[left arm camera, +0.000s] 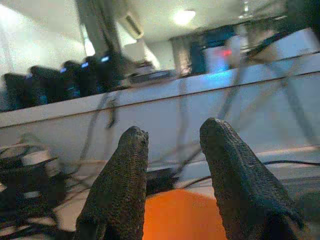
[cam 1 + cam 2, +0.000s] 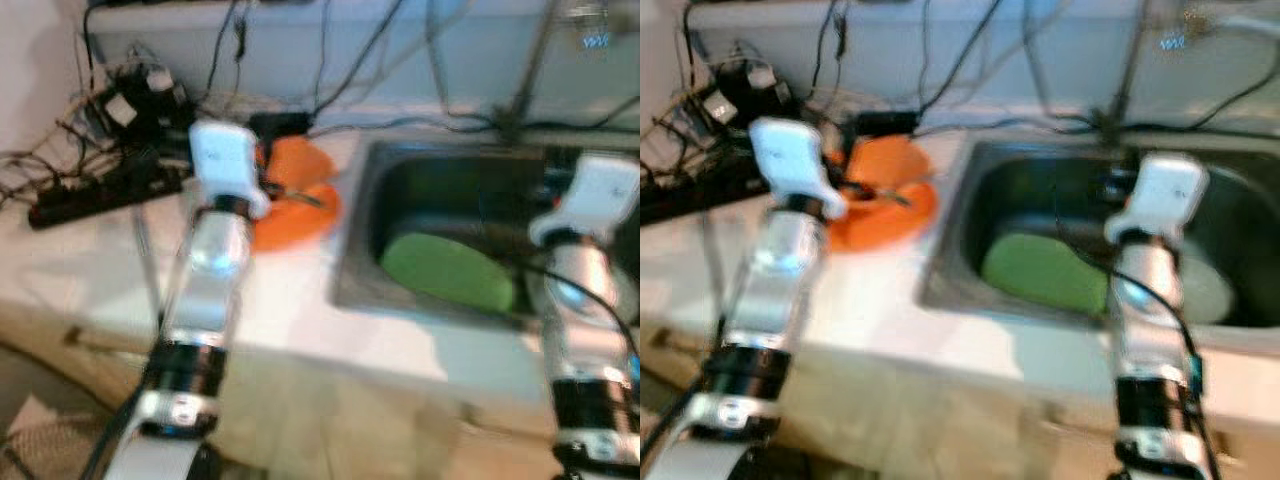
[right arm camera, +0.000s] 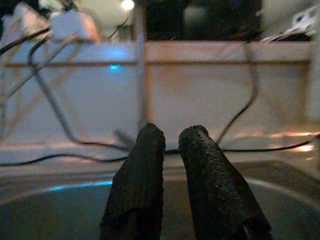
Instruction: Kitchen organization
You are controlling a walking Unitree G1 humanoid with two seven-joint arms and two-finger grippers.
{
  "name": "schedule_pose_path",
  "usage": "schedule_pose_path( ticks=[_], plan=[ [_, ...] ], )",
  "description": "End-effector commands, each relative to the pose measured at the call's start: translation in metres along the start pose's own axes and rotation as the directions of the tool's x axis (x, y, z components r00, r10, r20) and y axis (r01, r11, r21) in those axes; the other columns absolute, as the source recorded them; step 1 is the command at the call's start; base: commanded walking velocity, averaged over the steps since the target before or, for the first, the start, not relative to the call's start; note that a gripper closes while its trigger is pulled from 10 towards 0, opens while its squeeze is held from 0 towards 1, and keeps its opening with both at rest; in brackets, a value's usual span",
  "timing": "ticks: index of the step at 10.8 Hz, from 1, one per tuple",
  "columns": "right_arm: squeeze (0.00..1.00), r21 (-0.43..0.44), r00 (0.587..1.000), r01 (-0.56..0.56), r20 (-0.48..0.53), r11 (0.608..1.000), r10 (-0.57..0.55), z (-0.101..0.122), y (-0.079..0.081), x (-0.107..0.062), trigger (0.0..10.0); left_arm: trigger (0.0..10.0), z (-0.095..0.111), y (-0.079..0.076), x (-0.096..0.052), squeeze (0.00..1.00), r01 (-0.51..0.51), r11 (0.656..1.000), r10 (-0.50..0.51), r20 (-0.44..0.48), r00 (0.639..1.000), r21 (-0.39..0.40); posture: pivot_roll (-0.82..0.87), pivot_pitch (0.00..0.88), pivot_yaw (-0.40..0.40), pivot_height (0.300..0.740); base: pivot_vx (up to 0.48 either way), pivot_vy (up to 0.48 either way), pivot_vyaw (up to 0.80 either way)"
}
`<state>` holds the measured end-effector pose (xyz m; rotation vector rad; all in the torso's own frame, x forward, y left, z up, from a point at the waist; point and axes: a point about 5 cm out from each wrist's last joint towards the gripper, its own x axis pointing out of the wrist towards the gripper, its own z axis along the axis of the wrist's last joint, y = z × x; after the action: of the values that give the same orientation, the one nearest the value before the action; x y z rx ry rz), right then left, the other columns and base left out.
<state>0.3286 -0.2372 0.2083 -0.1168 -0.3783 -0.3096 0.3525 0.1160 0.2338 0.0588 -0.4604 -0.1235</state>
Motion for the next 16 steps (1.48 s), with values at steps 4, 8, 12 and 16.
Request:
schedule_pose_path(
  ticks=[4, 8, 12, 16],
  plan=[
    [0.0, 0.009, 0.999, -0.052, -0.005, 0.999, 0.052, 0.002, 0.013, 0.0, 10.0, 10.0, -0.002, 0.015, 0.001, 0.0, -0.031, 0.998, 0.032, -0.016, 0.999, 0.053, 0.05, 0.026, 0.115, 0.74, 0.0, 0.0, 0.0],
    [0.0, 0.017, 0.995, -0.08, -0.054, 0.997, 0.081, -0.008, 0.02, -0.005, 10.0, 10.0, -0.027, 0.015, -0.019, 0.0, 0.082, 0.978, -0.064, -0.098, 0.993, 0.192, 0.06, 0.038, 0.11, 0.74, 0.0, 0.0, 0.0],
    [0.0, 0.045, 0.984, -0.129, -0.119, 0.991, 0.134, -0.022, 0.036, -0.015, 10.0, 10.0, -0.043, 0.007, -0.031, 0.0, 0.162, 0.956, -0.131, -0.138, 0.982, 0.247, 0.06, 0.036, 0.108, 0.74, 0.0, 0.0, 0.0],
    [0.0, 0.068, 0.964, -0.164, -0.201, 0.984, 0.174, -0.043, 0.049, -0.029, 10.0, 10.0, -0.051, -0.003, -0.038, 0.0, 0.342, 0.814, -0.28, -0.198, 0.939, 0.47, 0.06, 0.033, 0.109, 0.74, 0.0, 0.0, 0.0]
  ],
)
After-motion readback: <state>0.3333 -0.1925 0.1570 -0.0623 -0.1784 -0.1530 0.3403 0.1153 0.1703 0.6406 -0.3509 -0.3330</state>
